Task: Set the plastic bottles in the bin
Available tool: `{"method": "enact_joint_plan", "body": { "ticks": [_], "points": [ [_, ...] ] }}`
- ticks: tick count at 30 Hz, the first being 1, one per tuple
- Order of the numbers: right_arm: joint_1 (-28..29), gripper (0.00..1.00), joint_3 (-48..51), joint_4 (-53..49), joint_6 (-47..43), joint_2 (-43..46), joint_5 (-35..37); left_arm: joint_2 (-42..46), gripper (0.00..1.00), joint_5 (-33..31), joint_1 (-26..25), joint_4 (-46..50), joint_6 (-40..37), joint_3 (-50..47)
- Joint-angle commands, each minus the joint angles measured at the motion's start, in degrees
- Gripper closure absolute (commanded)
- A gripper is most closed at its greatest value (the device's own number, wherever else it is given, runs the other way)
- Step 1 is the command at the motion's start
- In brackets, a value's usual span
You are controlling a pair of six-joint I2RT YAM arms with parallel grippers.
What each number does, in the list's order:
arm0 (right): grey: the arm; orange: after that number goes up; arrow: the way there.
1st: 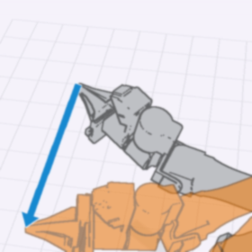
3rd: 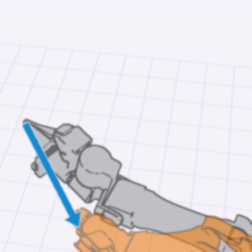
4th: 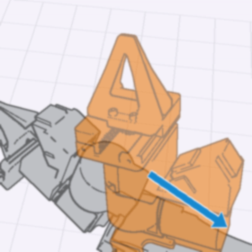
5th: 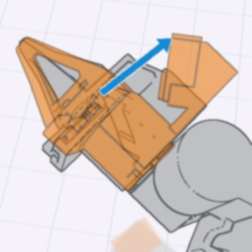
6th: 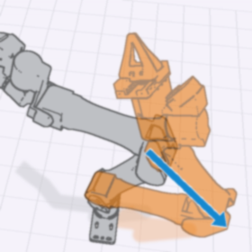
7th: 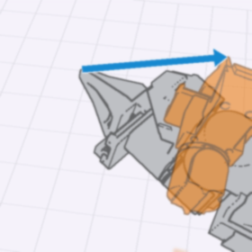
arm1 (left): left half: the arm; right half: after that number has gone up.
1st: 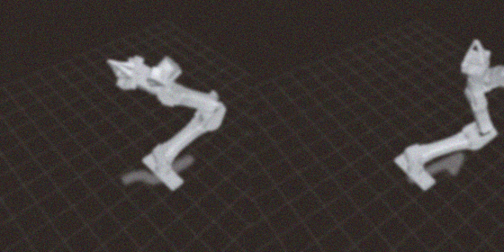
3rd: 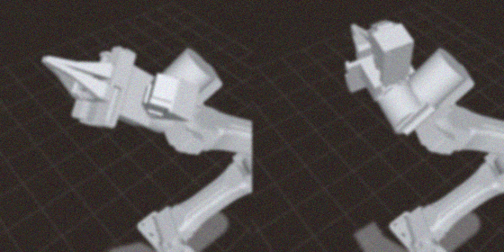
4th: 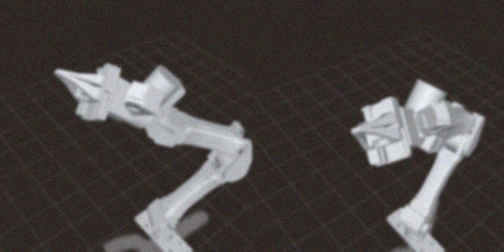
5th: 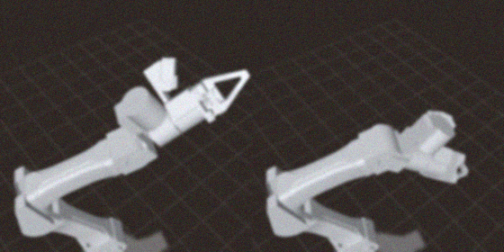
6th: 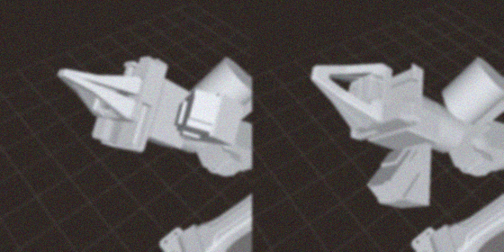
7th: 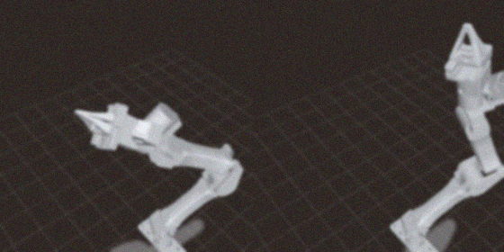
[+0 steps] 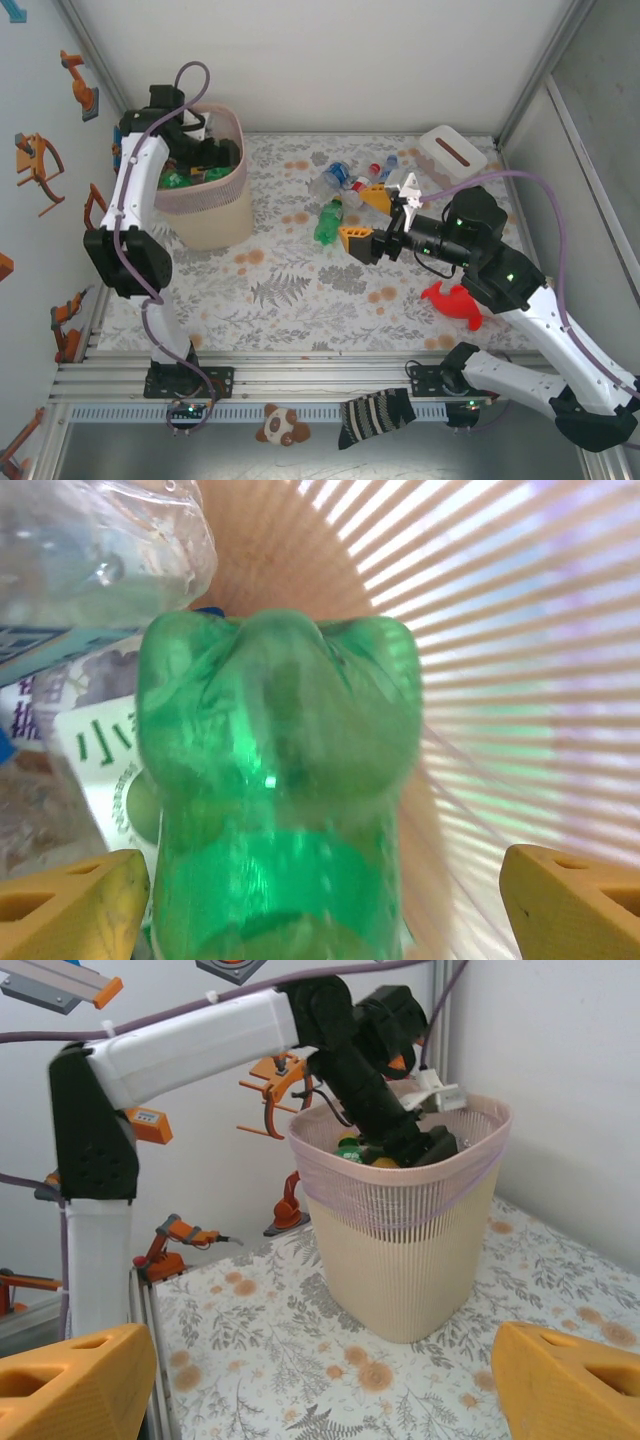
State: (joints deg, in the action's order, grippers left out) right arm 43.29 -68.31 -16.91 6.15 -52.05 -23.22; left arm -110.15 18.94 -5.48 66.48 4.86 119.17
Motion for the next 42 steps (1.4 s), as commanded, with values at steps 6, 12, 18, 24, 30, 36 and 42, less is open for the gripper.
{"method": "enact_joint_plan", "body": {
  "ticks": [6,12,18,24,30,36,42],
  "points": [
    [0.5,0.15,-2.9,-0.9,0.4,-0.8,7.3,5.5,0.09,-1.1,0.5,3.9,1.1,4.1],
    [0.4,0.17,-5.2,-4.9,0.9,-3.6,16.4,7.8,0.11,-1.2,0.5,4.7,1.3,5.9],
    [-0.5,0.24,-8.1,-9.3,3.3,-8.9,26.3,11.3,0.15,0.1,0.5,4.6,1.2,6.2],
    [-6.0,0.29,-11.0,-12.9,9.8,-16.2,27.8,16.7,0.16,2.1,0.5,2.6,1.7,3.0],
    [-14.6,0.34,-13.7,-16.7,18.0,-25.4,25.8,26.0,0.16,6.2,0.4,-6.0,4.9,-8.8],
    [-22.4,0.37,-18.3,-19.4,19.3,-37.7,24.4,35.6,0.16,9.1,0.0,-15.9,8.8,-21.9],
    [-26.0,0.32,-26.8,-20.1,19.1,-52.0,23.4,39.9,0.15,10.3,-0.3,-18.8,10.9,-27.8]
  ]
}}
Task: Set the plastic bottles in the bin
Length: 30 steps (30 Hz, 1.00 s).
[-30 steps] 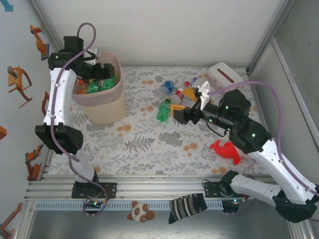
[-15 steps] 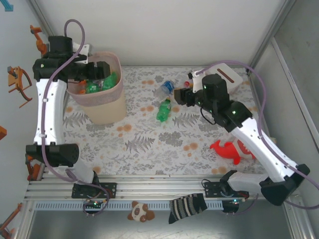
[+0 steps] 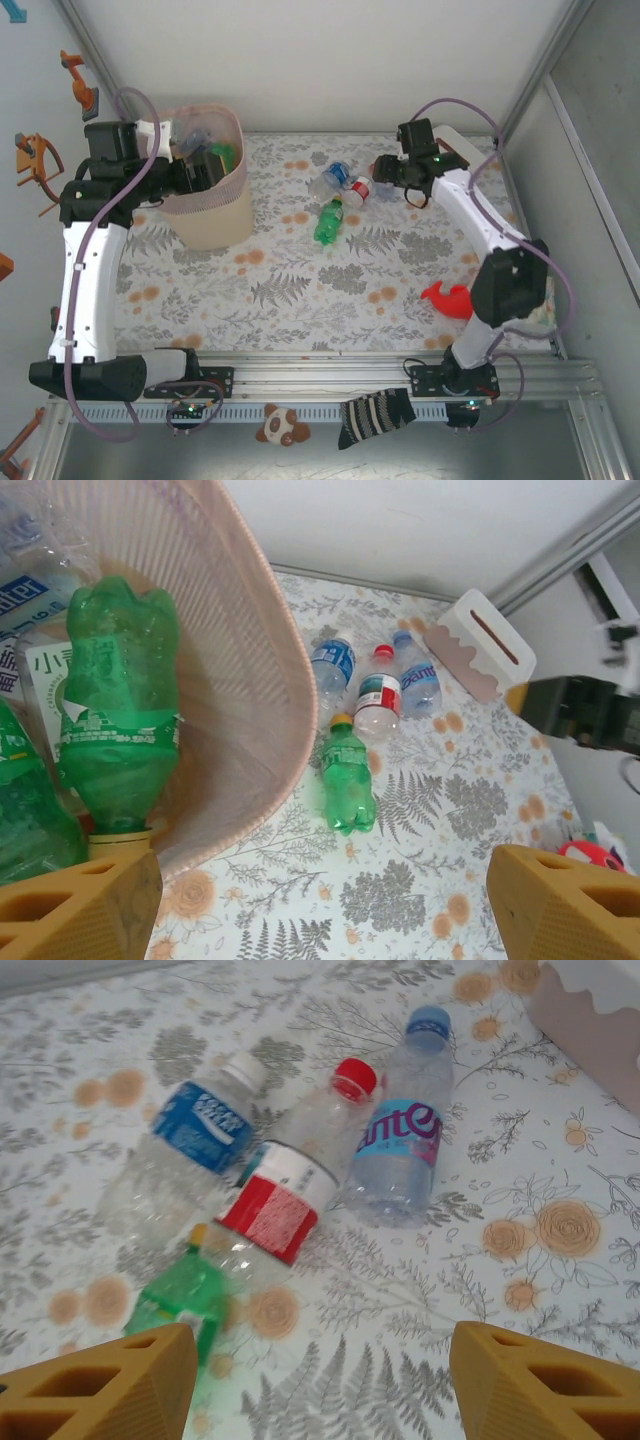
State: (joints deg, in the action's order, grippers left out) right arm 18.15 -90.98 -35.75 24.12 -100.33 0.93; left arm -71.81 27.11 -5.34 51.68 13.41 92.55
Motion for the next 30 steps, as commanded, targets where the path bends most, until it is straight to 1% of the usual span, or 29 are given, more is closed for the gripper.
{"method": "enact_joint_plan", "body": {
  "ticks": [1,6,12,15,18,23,30],
  "points": [
    [-1.3,0.32,-5.8,-1.3,1.7,-6.3,-0.6,1.9,0.16,2.3,-0.5,-4.0,2.6,-1.6],
    [-2.6,0.31,-12.3,-2.0,3.4,-15.6,1.7,2.3,0.16,2.7,-1.2,-4.1,3.4,-2.6],
    [-3.3,0.28,-19.4,-4.6,3.9,-23.2,4.7,2.5,0.16,2.8,-1.8,-4.1,3.7,-2.6],
    [-3.5,0.28,-21.3,-5.1,3.7,-25.6,6.0,2.7,0.16,2.7,-2.0,-4.1,3.8,-2.6],
    [-3.9,0.28,-23.2,-5.1,3.6,-28.3,4.5,2.9,0.16,2.7,-2.0,-4.1,3.8,-2.8],
    [-3.9,0.28,-25.6,-5.6,3.8,-31.7,4.0,2.9,0.16,2.8,-2.0,-4.1,4.0,-2.8],
    [-4.0,0.28,-24.4,-5.7,4.4,-33.6,4.2,2.8,0.16,2.8,-2.1,-4.1,4.0,-3.1]
  ]
}}
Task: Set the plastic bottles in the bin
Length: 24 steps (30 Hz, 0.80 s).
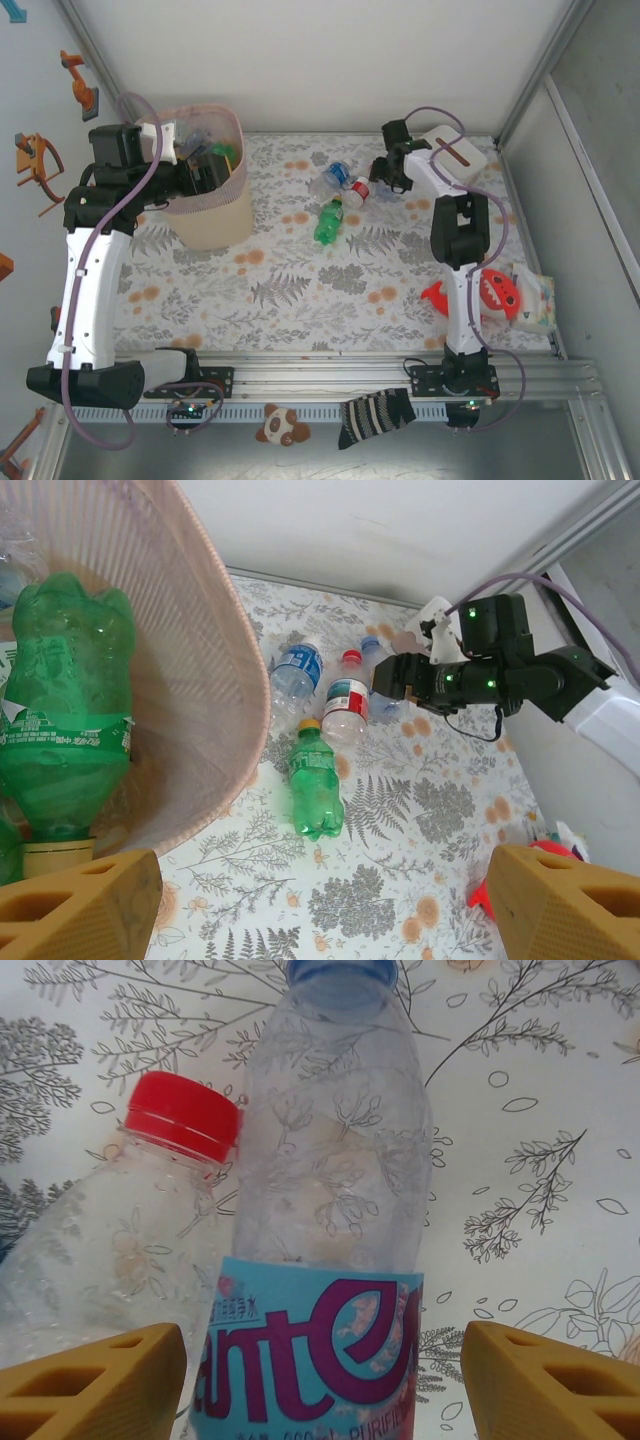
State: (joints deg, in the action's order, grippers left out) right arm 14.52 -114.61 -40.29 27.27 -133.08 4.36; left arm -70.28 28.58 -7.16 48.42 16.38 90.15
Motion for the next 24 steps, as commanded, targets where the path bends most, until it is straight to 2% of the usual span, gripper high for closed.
{"method": "enact_joint_plan", "body": {
  "ticks": [1,15,24],
  "points": [
    [-0.3,0.28,-0.4,-1.0,1.3,-1.0,0.6,1.2,0.16,1.3,-0.3,-0.9,1.0,-0.7],
    [-0.4,0.33,4.0,1.8,1.0,-1.0,1.0,1.5,0.16,1.5,-0.4,-1.3,1.4,-1.8],
    [-0.5,0.44,5.7,3.1,0.9,0.8,1.3,1.7,0.16,1.7,-0.4,-1.8,1.8,-1.9]
  ]
}}
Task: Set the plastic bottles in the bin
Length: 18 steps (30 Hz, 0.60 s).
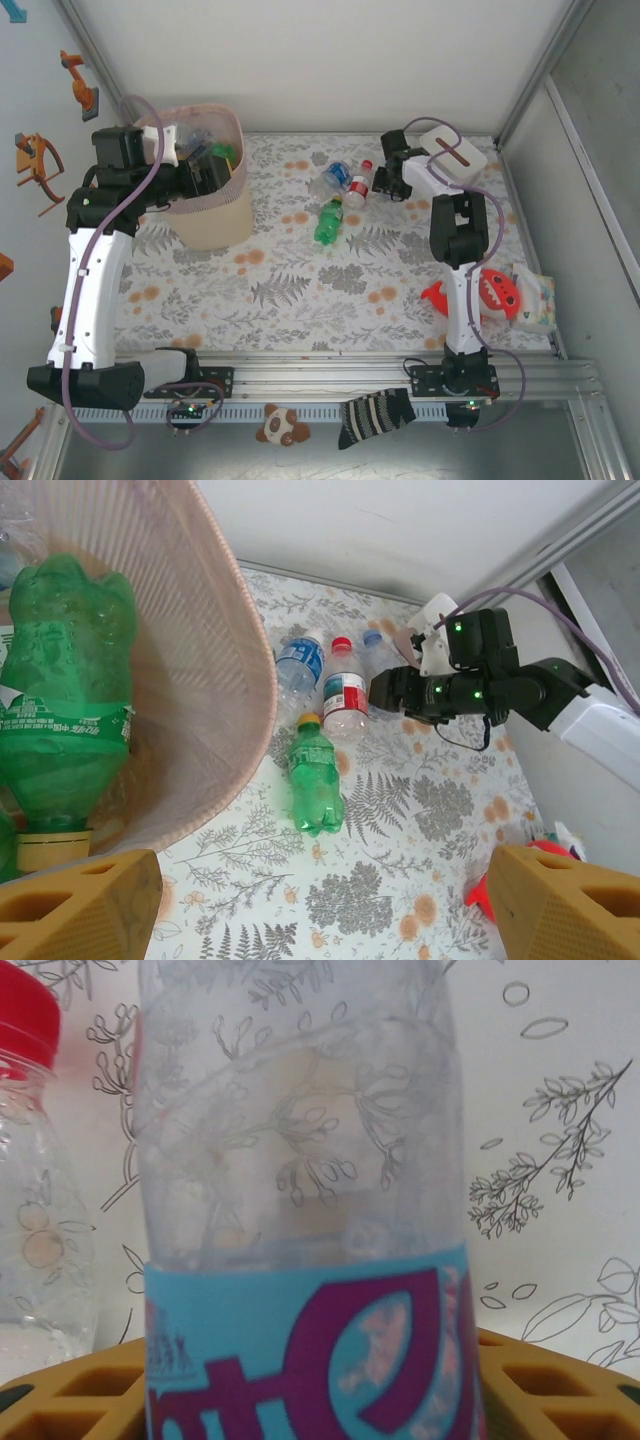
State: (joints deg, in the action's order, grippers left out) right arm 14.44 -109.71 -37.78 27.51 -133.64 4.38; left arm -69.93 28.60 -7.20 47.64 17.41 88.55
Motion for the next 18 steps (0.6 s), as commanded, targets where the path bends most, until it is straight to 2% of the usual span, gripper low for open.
{"method": "enact_joint_plan", "body": {
  "ticks": [1,9,14,18],
  "points": [
    [-0.4,0.45,0.9,0.5,0.6,1.6,1.3,1.4,0.16,1.6,-0.5,-1.1,0.9,-0.3],
    [-0.4,0.48,5.3,1.9,-0.1,7.9,1.5,2.1,0.16,2.3,-0.6,-3.4,1.6,-1.3],
    [-0.4,0.48,12.4,3.7,-1.5,16.5,1.5,2.6,0.16,4.6,-0.8,-7.6,3.0,-2.8],
    [-0.4,0.49,18.7,6.2,-3.1,24.7,-2.0,3.2,0.16,6.9,-1.2,-12.4,4.2,-4.4]
  ]
}}
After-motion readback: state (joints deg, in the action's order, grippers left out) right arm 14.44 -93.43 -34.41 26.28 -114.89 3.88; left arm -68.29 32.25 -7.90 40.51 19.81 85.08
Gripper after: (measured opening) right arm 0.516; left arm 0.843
